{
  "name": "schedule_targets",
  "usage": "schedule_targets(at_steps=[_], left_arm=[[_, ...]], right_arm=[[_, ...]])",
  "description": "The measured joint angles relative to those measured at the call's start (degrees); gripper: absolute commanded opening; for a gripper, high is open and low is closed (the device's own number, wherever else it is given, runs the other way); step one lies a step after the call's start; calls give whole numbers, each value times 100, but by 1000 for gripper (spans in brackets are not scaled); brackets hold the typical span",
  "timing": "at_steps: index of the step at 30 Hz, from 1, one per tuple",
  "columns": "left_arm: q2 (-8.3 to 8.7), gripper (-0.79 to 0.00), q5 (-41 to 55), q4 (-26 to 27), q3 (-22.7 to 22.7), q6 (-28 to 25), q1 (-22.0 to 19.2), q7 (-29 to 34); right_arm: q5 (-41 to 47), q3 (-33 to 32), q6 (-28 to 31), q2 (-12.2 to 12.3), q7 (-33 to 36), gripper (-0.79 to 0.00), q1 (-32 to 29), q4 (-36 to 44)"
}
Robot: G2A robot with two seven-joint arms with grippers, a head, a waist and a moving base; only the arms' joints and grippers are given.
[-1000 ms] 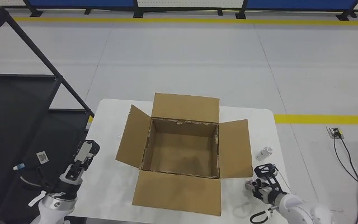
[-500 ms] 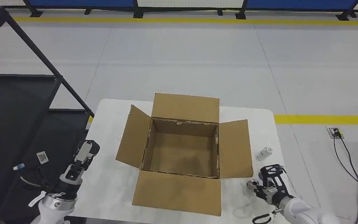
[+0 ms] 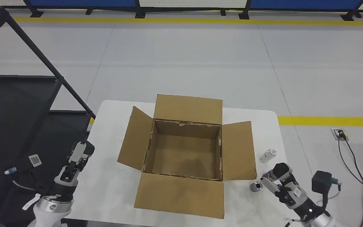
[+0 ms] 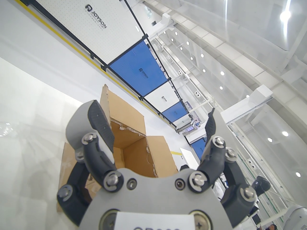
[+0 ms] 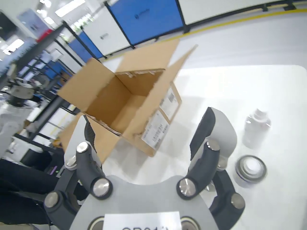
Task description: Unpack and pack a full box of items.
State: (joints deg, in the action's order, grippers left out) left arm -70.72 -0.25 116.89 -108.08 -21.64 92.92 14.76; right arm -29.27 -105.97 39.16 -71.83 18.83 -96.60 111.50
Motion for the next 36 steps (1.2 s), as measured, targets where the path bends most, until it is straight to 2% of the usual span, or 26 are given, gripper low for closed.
schedule_targets(at_steps=[3,5,11,16,19,21,25,29,36], left_arm=[[9,0,-8,-93,-240,-44,96,-42],[13,0,-29,-207,-354,-50,157,-69],[2,0,-18,-629,-528,101,356,-214],[1,0,-554,-995,-293,175,344,-195],[1,0,-751,-1109,-69,141,243,-112],[0,0,-765,-1120,38,133,167,-85],[3,0,-798,-1050,158,110,68,-44],[5,0,-836,-977,212,127,26,-54],[10,0,-820,-925,230,135,26,-74]], right_arm=[[507,103,69,42,336,0,281,-175],[527,102,-95,51,426,0,359,-197],[504,98,-66,50,411,0,343,-190],[474,159,-70,60,473,0,334,-161],[667,279,67,107,921,0,348,-201],[923,344,56,148,1315,0,422,-307],[1225,417,-343,206,1821,0,658,-471],[1353,516,-605,245,2058,0,810,-551],[1375,742,-718,292,2186,0,1030,-665]])
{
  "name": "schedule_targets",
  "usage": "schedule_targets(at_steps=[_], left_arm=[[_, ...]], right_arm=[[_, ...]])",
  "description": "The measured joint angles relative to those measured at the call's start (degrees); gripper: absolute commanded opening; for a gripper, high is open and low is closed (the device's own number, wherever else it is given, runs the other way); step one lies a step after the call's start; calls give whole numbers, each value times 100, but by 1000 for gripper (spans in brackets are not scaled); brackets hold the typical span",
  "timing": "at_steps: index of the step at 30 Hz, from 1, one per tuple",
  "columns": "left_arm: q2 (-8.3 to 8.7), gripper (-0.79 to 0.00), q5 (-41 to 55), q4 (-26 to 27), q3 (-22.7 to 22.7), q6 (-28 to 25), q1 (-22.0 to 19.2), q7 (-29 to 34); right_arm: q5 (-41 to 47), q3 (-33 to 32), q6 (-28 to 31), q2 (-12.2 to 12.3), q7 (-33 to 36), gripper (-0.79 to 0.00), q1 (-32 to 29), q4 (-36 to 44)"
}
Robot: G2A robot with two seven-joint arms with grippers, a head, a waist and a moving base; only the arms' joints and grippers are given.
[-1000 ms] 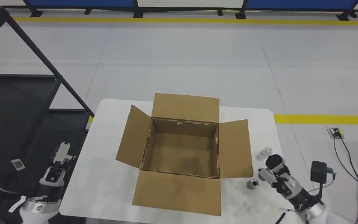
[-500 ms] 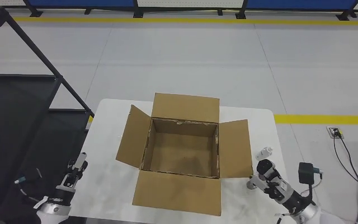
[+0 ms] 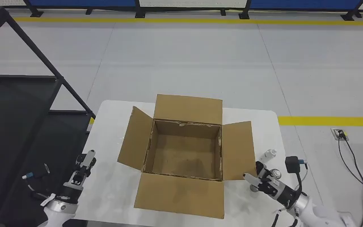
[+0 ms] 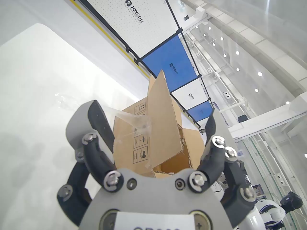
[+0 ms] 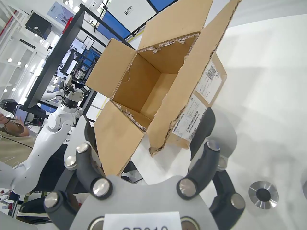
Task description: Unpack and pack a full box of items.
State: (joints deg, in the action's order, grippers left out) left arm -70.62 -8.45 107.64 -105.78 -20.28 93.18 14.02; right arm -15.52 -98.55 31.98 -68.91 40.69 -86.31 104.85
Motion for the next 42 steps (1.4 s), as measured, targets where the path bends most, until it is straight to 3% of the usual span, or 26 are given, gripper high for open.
schedule_targets(at_steps=[14,26,29,33,38,42], left_arm=[[10,0,121,53,-34,-43,62,-14],[20,0,120,188,76,54,-57,42],[24,0,128,208,108,76,-102,73],[29,0,150,232,146,89,-134,120],[34,0,138,246,166,98,-136,136],[40,0,218,257,140,97,-124,158]], right_arm=[[-99,84,-168,85,-220,0,261,-114],[-1507,-743,824,152,-1307,0,-1072,119],[-2146,-648,565,149,-1369,0,-1217,36],[-2911,-311,-43,144,-1257,-55,-1096,-140],[-3410,-20,-688,141,-1090,-114,-881,-332],[-3592,137,-980,150,-901,-111,-700,-448]])
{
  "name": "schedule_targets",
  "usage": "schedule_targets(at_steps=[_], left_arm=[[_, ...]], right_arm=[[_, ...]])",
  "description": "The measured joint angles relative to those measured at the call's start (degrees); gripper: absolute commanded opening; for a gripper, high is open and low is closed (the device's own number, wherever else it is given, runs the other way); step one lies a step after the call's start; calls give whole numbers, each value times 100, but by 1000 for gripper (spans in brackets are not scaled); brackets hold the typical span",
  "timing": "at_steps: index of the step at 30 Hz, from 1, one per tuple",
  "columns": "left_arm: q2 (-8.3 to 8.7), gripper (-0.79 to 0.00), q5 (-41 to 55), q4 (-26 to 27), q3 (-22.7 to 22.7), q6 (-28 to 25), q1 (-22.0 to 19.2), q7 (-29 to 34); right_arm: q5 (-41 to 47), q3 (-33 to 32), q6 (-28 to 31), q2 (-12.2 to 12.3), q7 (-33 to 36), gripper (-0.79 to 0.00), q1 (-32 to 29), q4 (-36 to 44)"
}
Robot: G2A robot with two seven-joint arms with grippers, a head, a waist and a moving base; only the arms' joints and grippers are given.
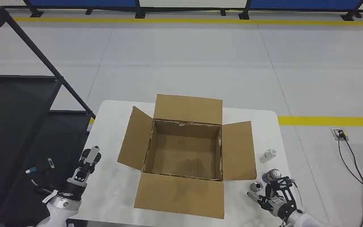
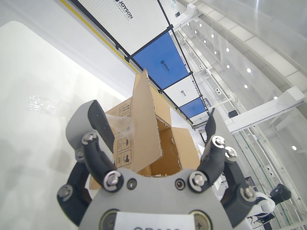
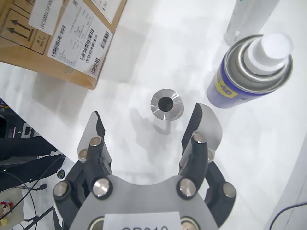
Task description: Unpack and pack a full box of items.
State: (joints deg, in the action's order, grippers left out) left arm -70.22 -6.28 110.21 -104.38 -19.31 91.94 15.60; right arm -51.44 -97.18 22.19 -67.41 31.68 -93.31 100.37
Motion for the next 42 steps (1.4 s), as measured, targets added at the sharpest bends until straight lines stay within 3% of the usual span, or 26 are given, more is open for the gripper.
schedule_targets(at_steps=[4,6,10,12,15,20,23,24,25,35,42], left_arm=[[5,0,31,8,-22,-3,12,-2],[7,0,47,7,-30,-7,17,-4],[12,0,66,24,-54,-4,32,1],[16,0,67,35,-77,5,38,6],[21,0,70,40,-99,13,35,14],[25,0,317,49,-84,-44,44,130],[40,0,498,56,-207,-107,56,238],[44,0,513,63,-234,-121,65,258],[46,0,524,67,-247,-125,71,270],[59,0,543,79,-258,-117,68,281],[68,0,542,89,-248,-140,54,302]], right_arm=[[-32,76,-50,14,98,-123,124,-78],[-54,104,-109,22,153,-92,190,-127],[-36,157,-221,33,257,-132,317,-233],[-22,193,-221,40,296,-228,379,-286],[0,243,-216,50,335,-437,471,-373],[43,318,-260,62,404,-529,604,-507],[67,339,-304,72,439,-643,664,-552],[68,342,-322,76,435,-745,678,-555],[71,341,-326,79,422,-785,682,-548],[356,-133,64,131,-331,-785,7,149],[507,-545,-61,132,-965,-785,-573,871]])
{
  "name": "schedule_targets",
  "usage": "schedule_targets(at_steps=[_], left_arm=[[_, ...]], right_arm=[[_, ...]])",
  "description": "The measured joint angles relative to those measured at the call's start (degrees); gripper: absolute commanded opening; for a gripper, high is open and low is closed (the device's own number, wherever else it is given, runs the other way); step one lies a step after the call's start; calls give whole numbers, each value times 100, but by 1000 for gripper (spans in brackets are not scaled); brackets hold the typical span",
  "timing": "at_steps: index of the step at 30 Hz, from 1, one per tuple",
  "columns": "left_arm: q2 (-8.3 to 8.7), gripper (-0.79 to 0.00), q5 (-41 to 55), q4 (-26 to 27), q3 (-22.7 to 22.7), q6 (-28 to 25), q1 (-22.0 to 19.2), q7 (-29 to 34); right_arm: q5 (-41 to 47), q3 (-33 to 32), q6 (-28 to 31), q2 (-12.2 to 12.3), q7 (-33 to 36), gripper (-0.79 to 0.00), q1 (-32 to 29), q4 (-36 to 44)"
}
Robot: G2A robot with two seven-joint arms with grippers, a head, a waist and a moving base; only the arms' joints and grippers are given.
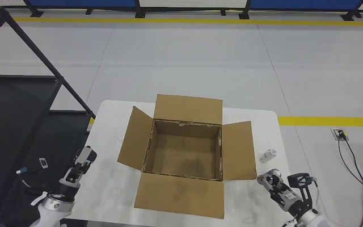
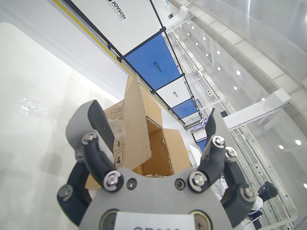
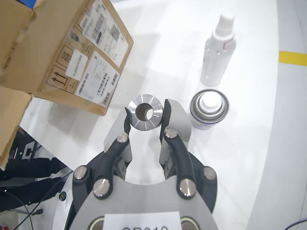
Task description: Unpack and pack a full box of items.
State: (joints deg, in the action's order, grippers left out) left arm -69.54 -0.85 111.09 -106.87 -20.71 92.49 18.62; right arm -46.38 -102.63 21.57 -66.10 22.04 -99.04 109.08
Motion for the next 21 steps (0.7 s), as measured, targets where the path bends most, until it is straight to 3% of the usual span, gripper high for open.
schedule_targets(at_steps=[11,17,21], left_arm=[[2,0,62,24,-145,-193,211,-124],[-5,0,230,-49,-266,-346,377,-222],[-10,0,357,-94,-339,-441,456,-274]], right_arm=[[-56,-209,-583,-50,-833,-785,-351,1195],[-267,157,-917,-79,-1067,-785,-30,1651],[-421,673,-787,-67,-617,-785,475,1760]])
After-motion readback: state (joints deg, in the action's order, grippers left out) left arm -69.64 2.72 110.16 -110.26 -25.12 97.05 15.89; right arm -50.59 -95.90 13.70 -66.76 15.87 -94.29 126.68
